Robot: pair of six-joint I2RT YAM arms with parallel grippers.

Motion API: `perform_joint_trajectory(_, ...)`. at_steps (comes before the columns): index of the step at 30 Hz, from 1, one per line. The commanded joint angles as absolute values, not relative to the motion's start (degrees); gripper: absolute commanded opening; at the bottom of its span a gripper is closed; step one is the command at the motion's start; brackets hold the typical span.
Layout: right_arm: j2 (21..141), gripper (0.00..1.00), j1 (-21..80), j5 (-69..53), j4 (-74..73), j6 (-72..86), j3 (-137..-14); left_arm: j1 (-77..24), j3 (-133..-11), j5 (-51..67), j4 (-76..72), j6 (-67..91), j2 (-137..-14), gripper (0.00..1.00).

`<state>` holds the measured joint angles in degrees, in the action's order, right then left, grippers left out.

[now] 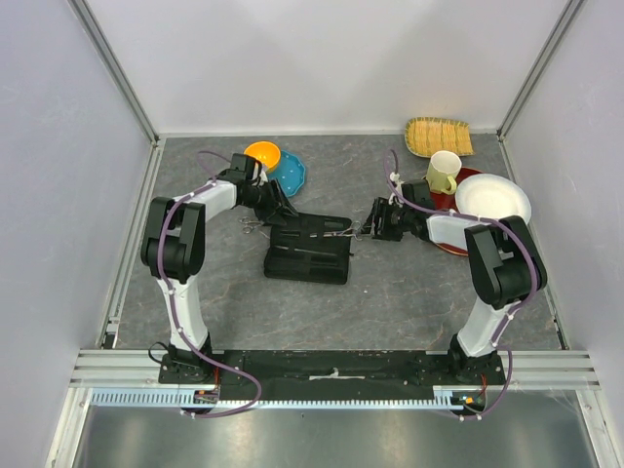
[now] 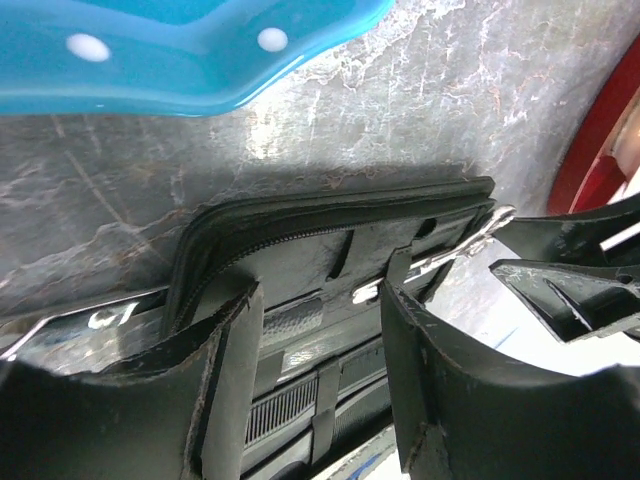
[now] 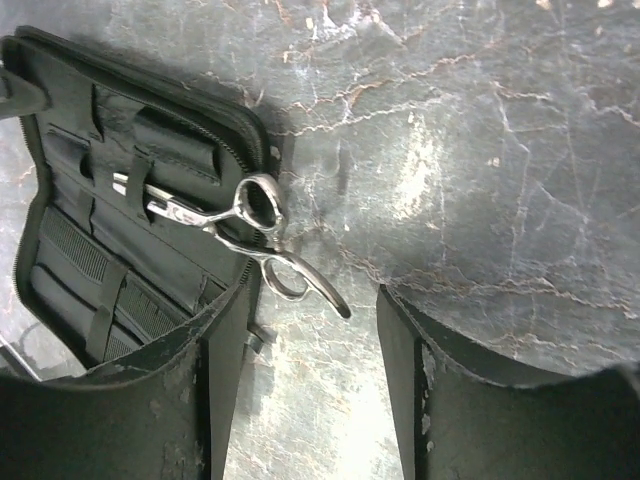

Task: Sort the hair-cutting tools

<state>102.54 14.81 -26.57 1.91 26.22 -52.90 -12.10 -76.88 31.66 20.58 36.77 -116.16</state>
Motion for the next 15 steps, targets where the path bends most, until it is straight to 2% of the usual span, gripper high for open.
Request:
perform_joint_trajectory(1, 100.5, 0.60, 15.6, -21.7, -1.7, 24.5, -52.6, -12.1, -80.1, 24.5, 25.7, 30.6, -110.9, 0.58)
perform_joint_trajectory(5, 102.0, 0.51, 16.3, -20.9, -1.3, 26.5, -54.0, -12.1, -79.5, 19.1, 28.3, 27.9, -109.4, 0.59)
perform_joint_trajectory(10, 103.5, 0.41, 17.6, -20.6, -1.4, 27.6, -55.4, -12.2, -76.2, 18.8, 27.9, 26.7, -109.2, 0.59)
perform_joint_trajectory(15, 104.7, 0.36, 18.1, -19.9, -1.4, 28.4, -56.3, -12.2, -73.1, 17.8, 27.5, 27.7, -108.8, 0.62)
